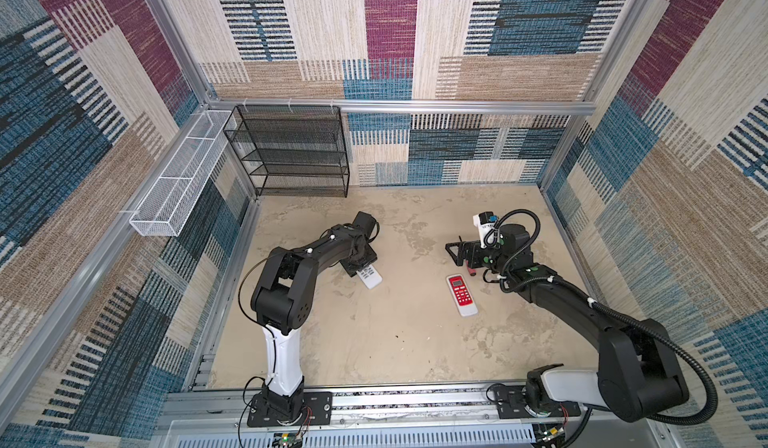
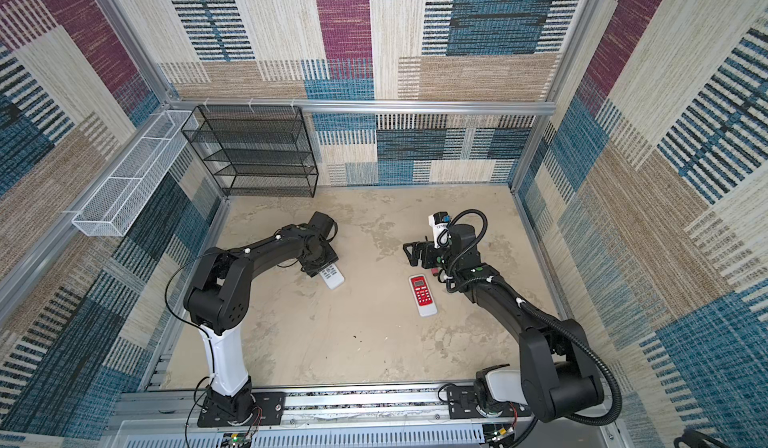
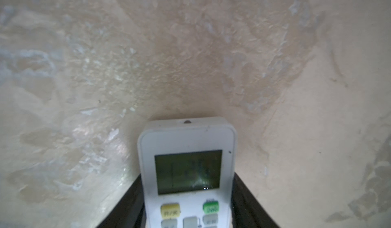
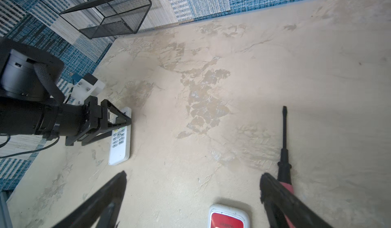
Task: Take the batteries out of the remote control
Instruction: 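Lift the white remote with the left gripper while the right gripper approaches it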
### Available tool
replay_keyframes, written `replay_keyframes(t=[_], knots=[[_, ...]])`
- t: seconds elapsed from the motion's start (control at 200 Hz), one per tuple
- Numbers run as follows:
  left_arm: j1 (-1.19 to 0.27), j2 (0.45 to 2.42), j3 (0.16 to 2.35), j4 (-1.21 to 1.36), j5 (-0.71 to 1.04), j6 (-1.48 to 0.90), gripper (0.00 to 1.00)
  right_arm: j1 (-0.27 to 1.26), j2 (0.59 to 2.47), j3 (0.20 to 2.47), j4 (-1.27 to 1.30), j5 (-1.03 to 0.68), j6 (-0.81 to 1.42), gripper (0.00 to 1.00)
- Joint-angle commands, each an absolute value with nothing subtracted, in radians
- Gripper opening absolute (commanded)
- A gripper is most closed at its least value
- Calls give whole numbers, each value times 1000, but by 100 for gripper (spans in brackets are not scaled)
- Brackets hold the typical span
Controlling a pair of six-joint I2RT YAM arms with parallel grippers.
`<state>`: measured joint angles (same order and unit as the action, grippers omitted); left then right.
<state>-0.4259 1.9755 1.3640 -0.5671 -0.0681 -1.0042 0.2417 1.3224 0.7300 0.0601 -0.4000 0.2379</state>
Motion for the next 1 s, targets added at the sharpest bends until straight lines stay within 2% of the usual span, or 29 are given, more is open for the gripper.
replay_keyframes(t=[0.0, 0.326, 0.591, 0.997], knots=[[-426, 1950, 1342, -477, -14, -931, 46, 252, 1325, 714, 115, -535, 254, 99], [-476, 1849, 1302, -346, 75, -910, 49, 351, 1394, 714, 226, -634, 390, 87], [-557, 1803, 1332, -342, 88, -914, 50, 430, 1503, 760, 286, -584, 468, 70], [-631, 1755, 1343, -329, 37, -910, 50, 493, 1623, 816, 369, -590, 546, 56]])
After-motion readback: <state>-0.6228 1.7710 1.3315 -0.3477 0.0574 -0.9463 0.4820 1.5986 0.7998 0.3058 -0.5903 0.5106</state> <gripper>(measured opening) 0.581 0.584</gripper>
